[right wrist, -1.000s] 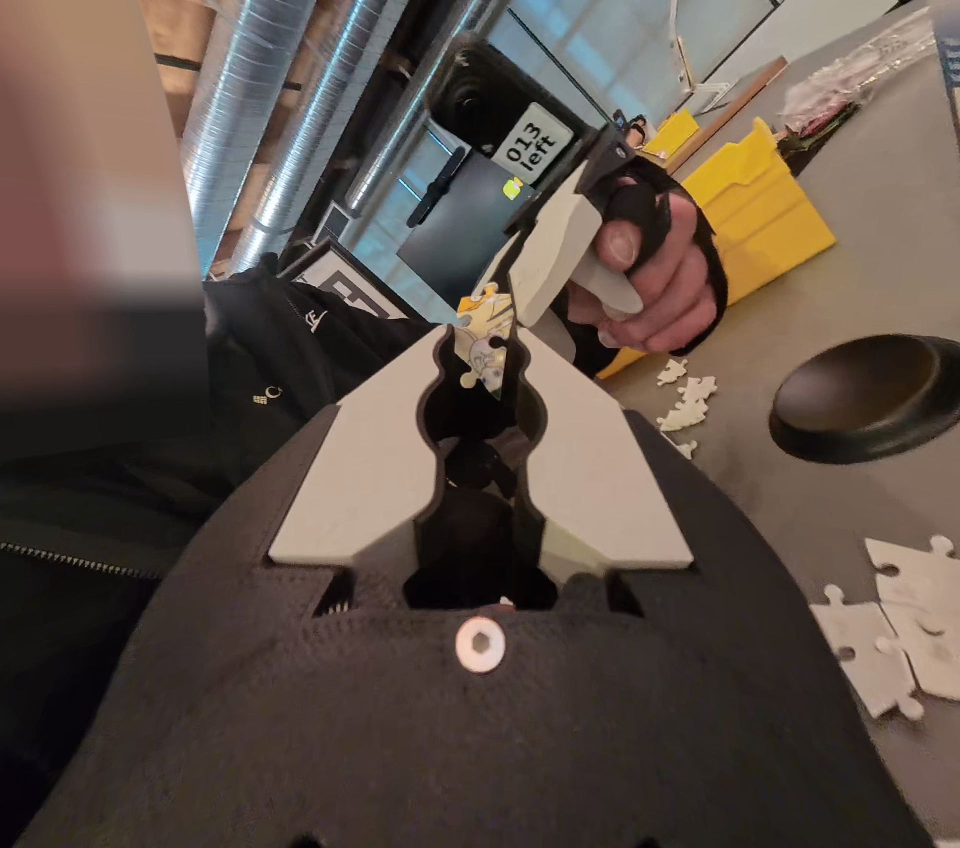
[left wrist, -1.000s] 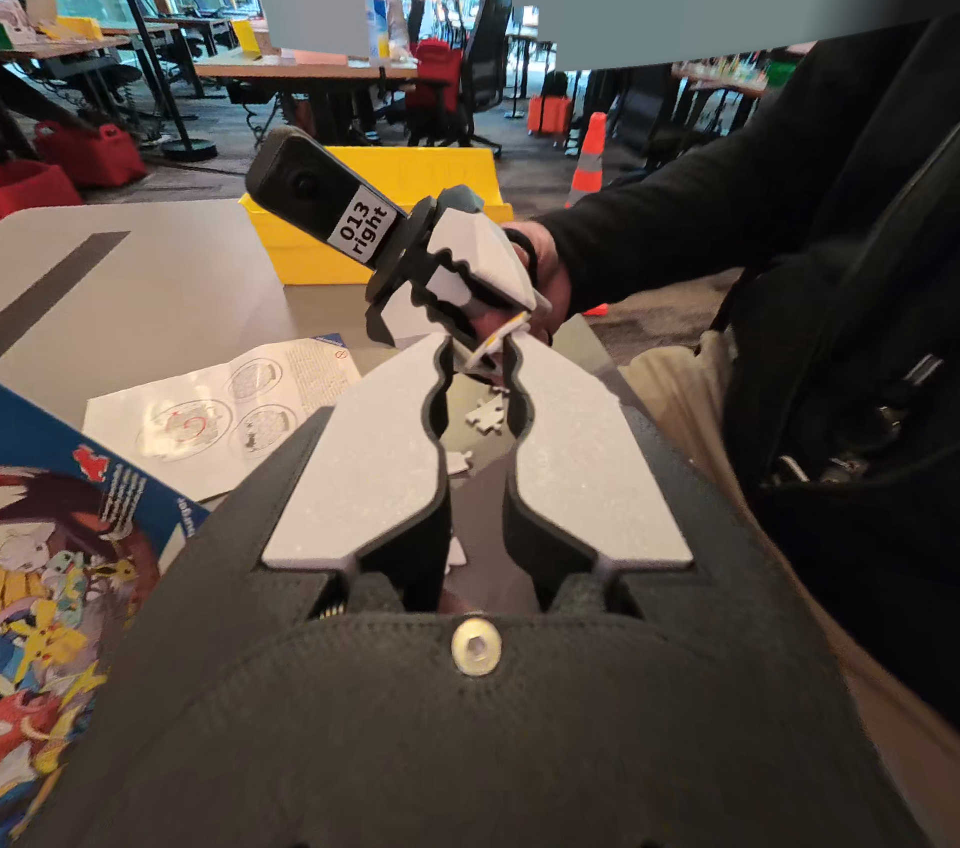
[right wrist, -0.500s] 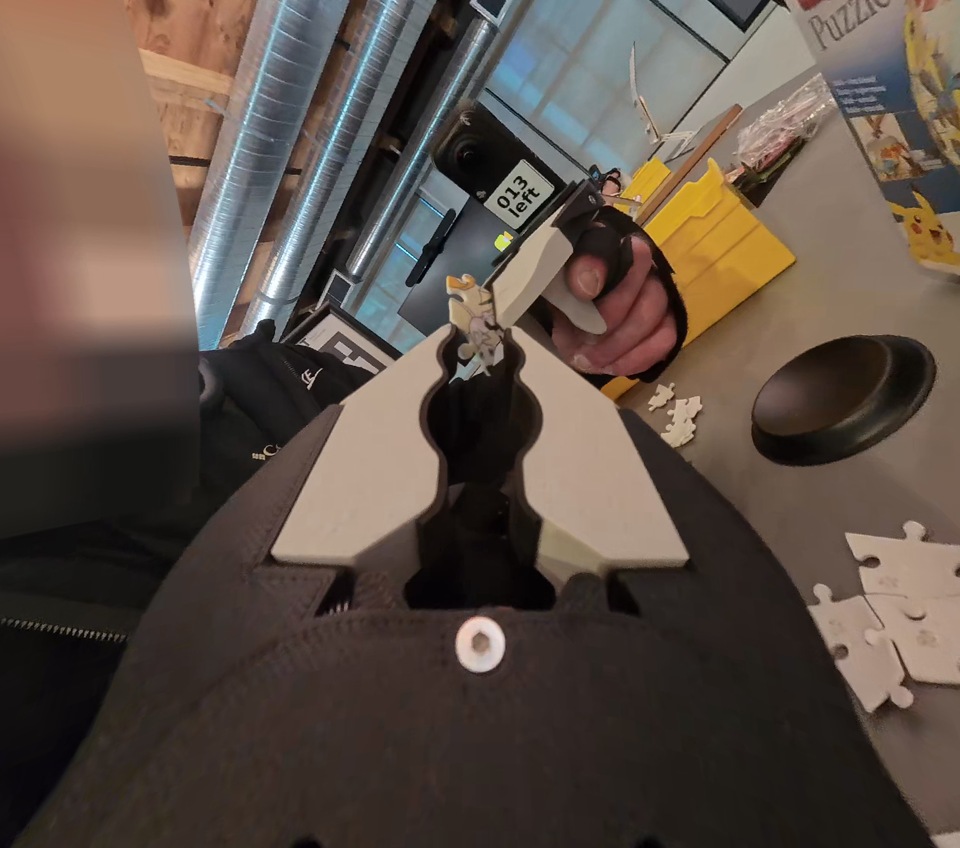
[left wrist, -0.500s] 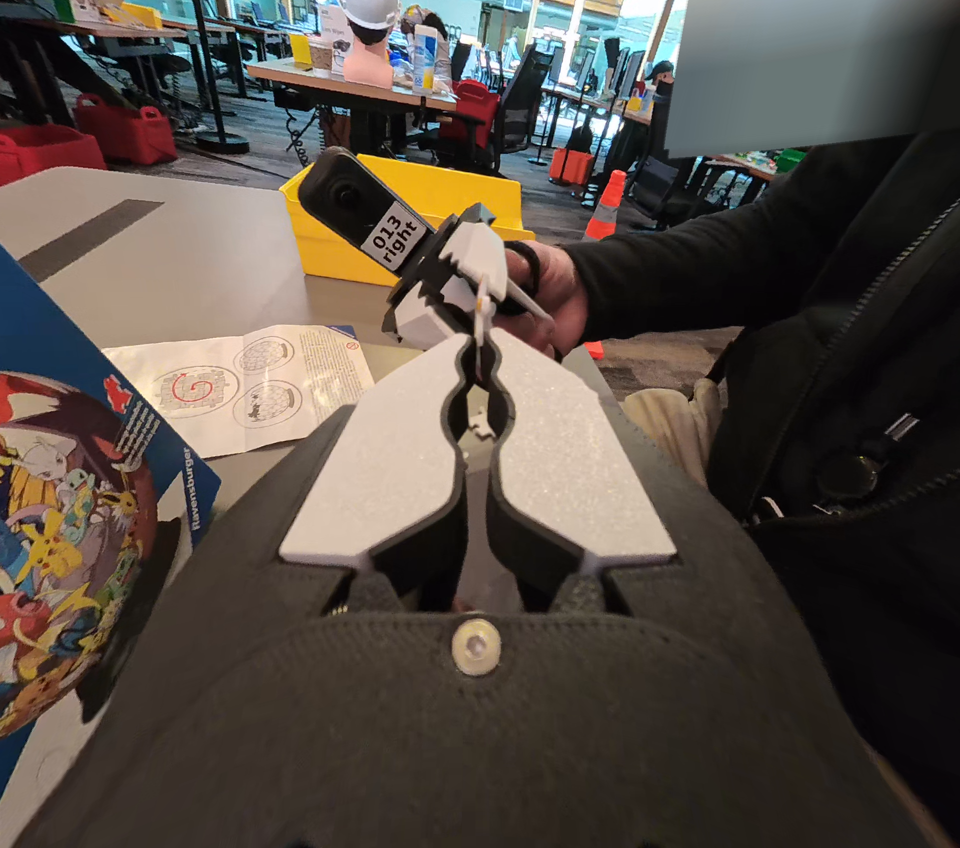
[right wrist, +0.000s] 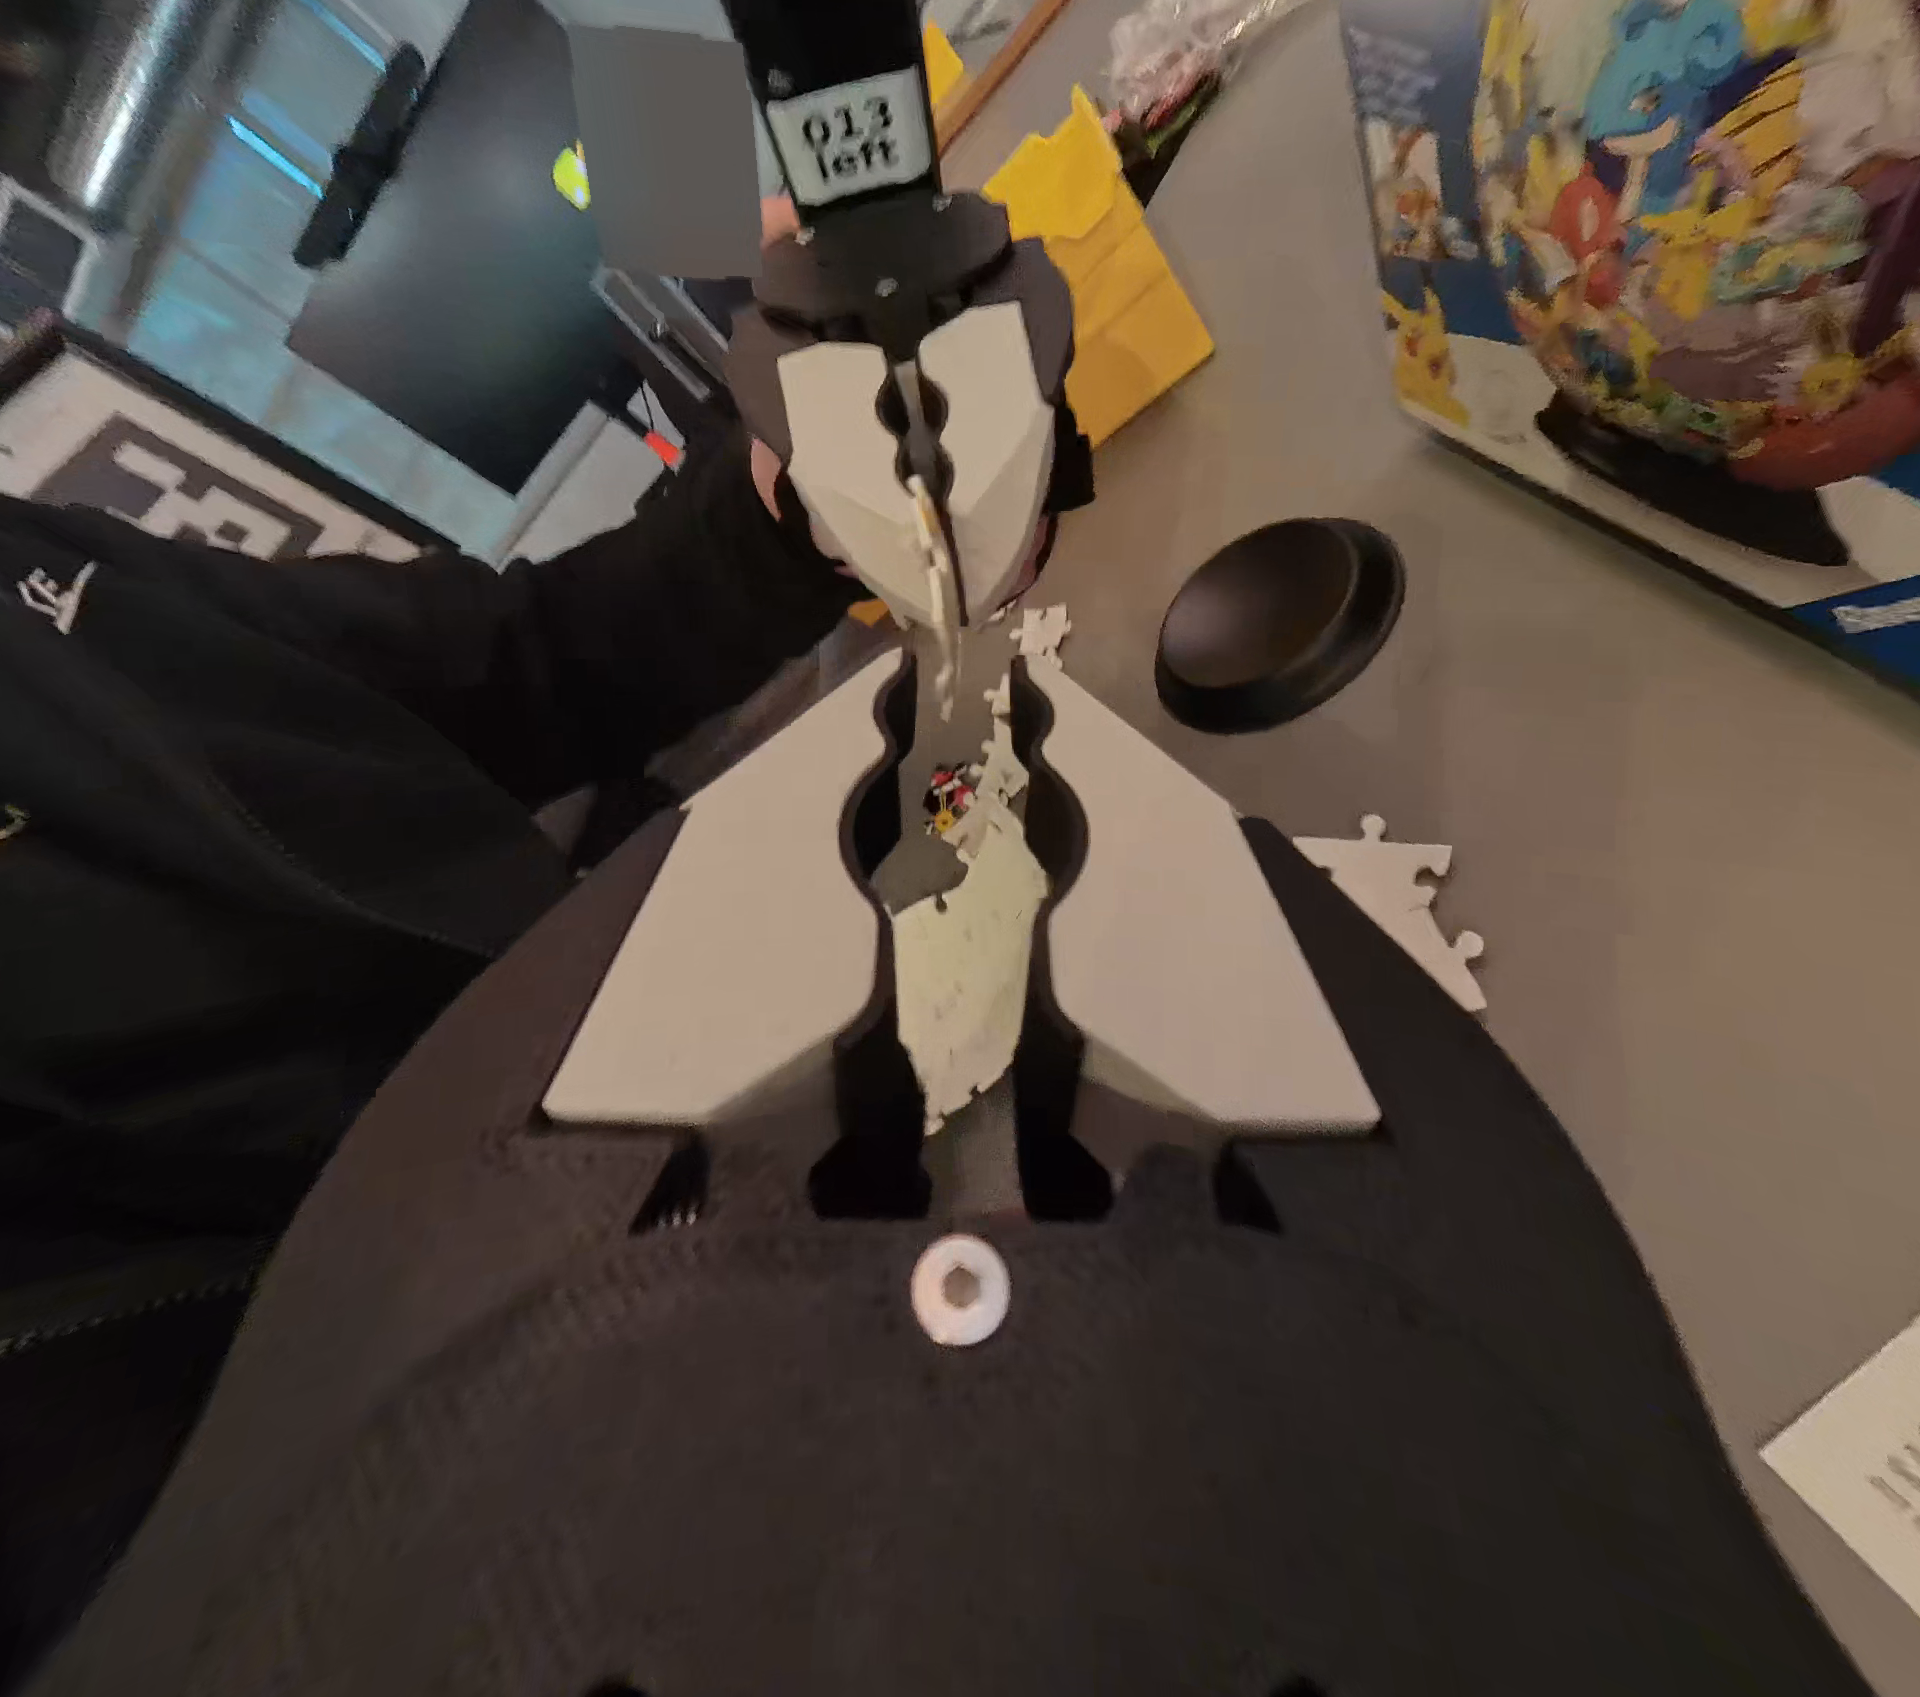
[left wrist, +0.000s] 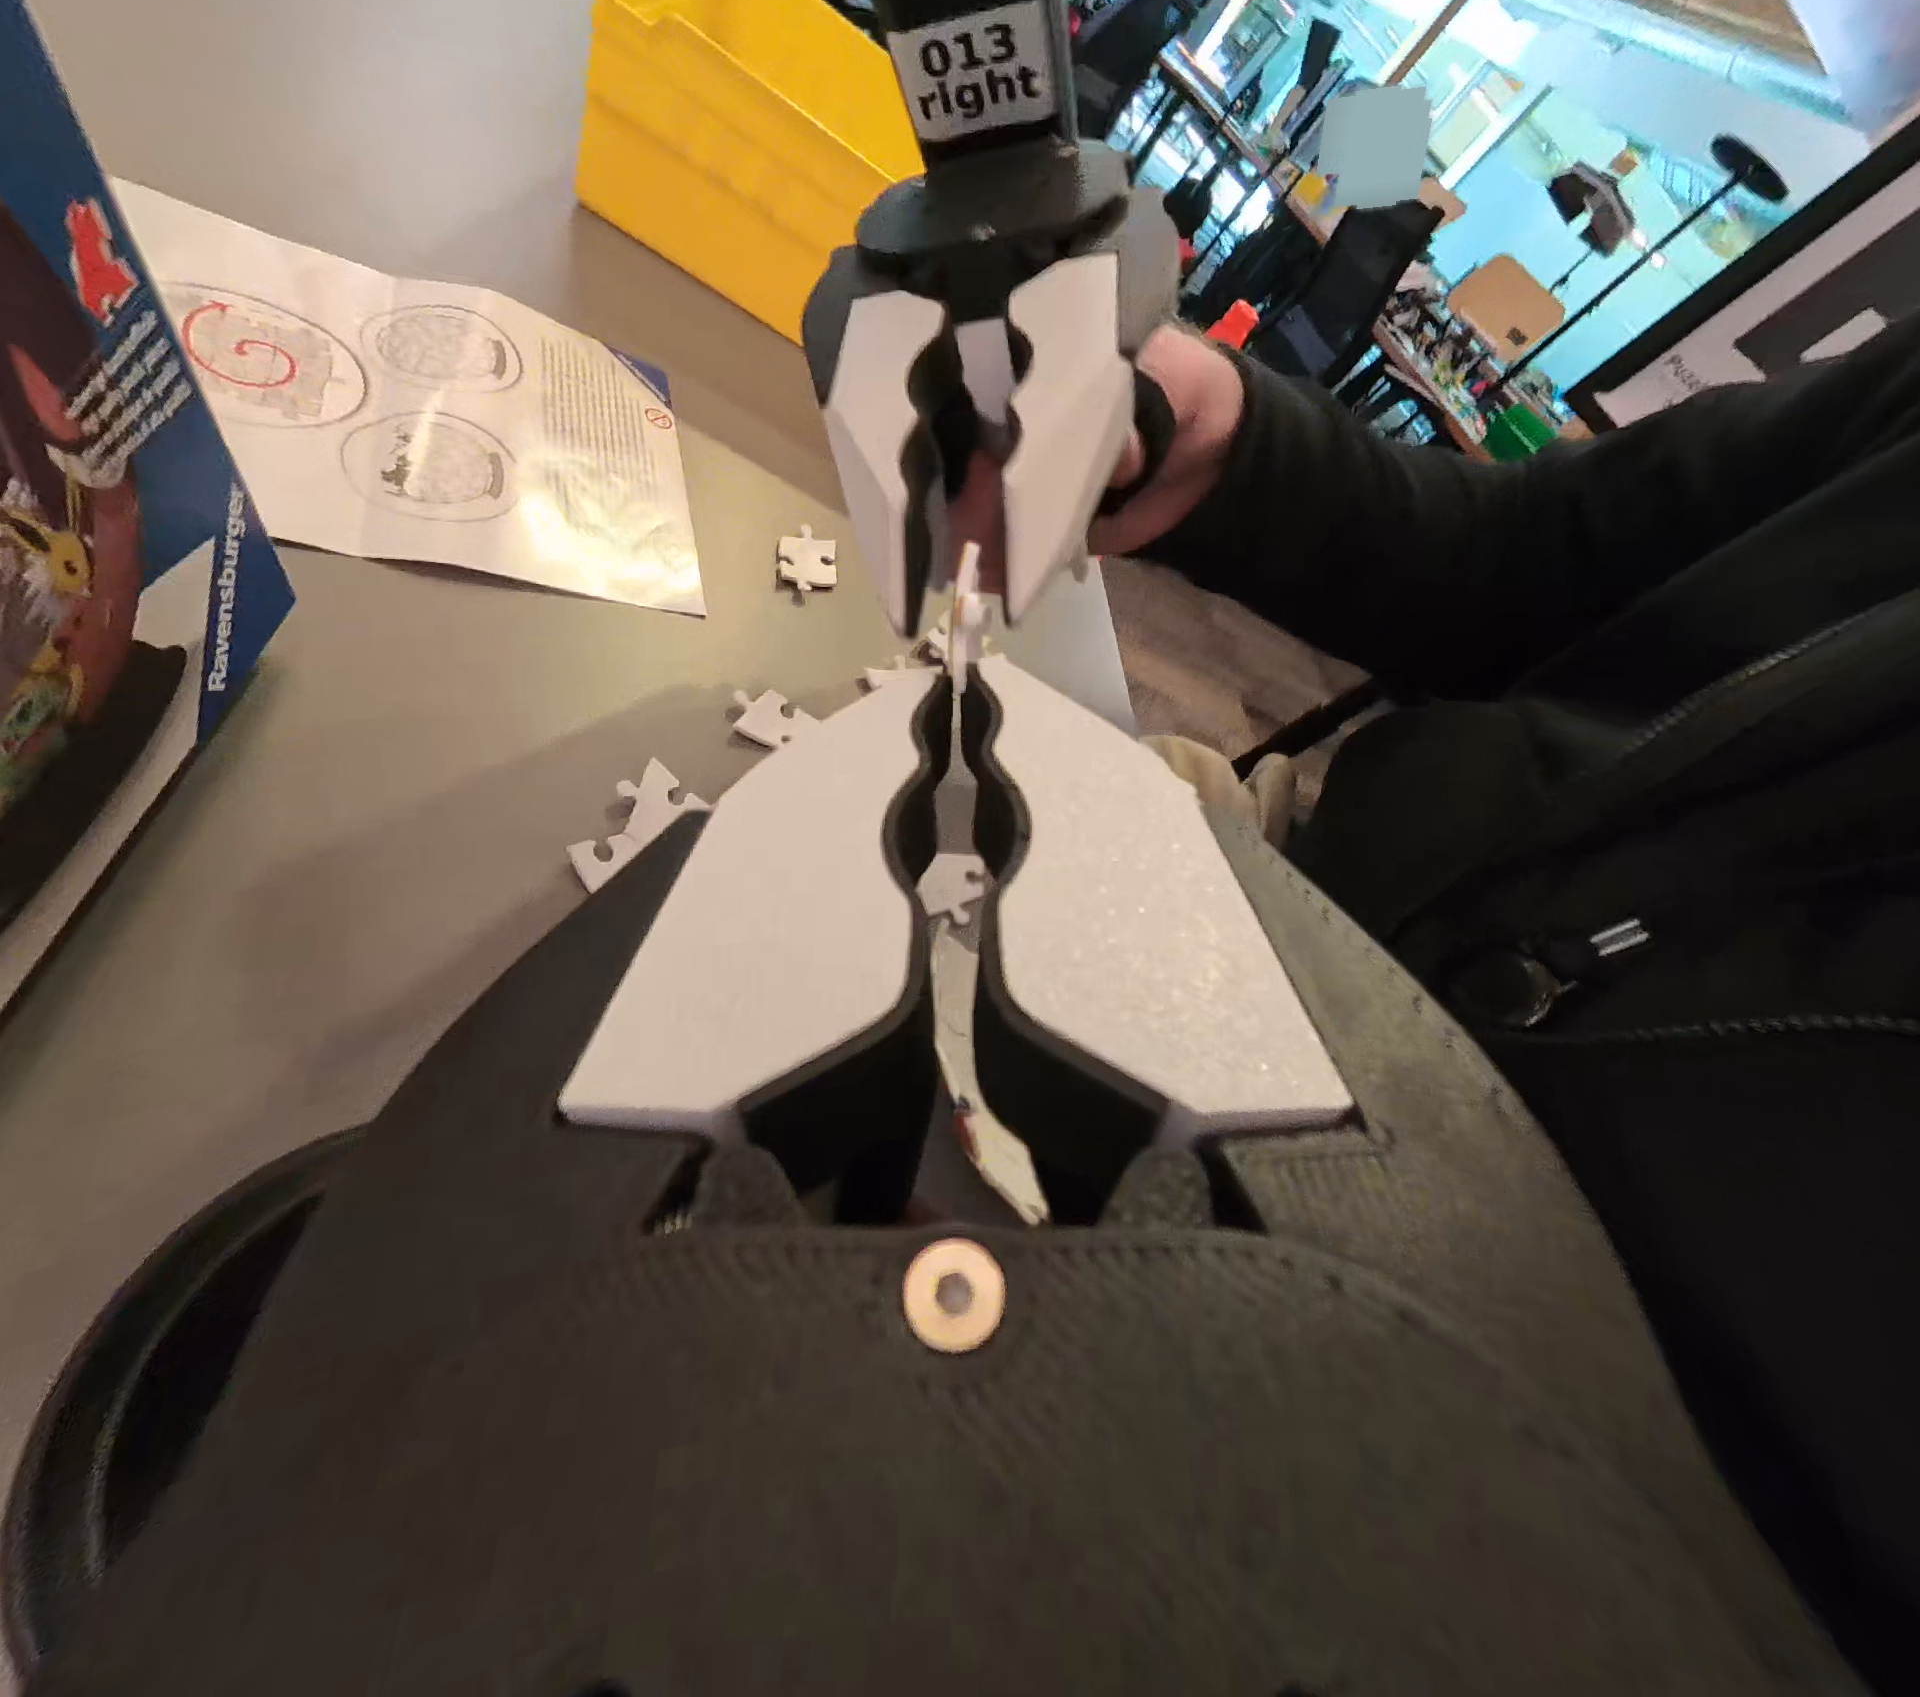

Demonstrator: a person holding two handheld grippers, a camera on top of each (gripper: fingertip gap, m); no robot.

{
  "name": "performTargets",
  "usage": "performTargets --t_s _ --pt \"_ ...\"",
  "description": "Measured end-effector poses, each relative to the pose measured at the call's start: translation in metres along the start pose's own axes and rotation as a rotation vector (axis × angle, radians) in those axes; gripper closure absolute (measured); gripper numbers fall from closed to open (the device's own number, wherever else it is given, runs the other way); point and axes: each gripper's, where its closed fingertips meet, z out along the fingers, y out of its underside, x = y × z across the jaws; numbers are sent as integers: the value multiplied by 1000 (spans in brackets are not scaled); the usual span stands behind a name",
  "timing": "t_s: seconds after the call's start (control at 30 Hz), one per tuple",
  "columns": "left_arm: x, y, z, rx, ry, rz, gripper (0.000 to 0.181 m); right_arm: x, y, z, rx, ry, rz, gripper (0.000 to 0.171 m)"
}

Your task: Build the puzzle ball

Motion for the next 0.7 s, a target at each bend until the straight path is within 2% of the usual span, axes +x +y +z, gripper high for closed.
performTargets --t_s 0.03,0.1,0.2,0.33,0.4,0.47,0.53,0.7 --pt "0 0 1 5 2 -13 180 -1 3 4 -21 0 -9 155" --pt "0 2 3 22 -2 -23 179 0 1 7 -21 18 -42 171" --pt "1 8 2 12 -4 -3 179 -1 6 9 -105 41 -106 171" --pt "-5 11 -6 -46 -80 49 163 9 18 2 -410 136 -238 171" --pt "-9 10 -8 -101 -127 100 162 16 24 -2 -592 183 -328 171" --pt "-14 10 -4 -167 -172 135 165 17 26 -1 -738 190 -395 171" --pt "-12 10 0 -201 -155 147 181 23 26 0 -853 223 -452 171" --pt "-31 22 1 -246 -190 54 181 41 28 4 -1017 249 -550 171"
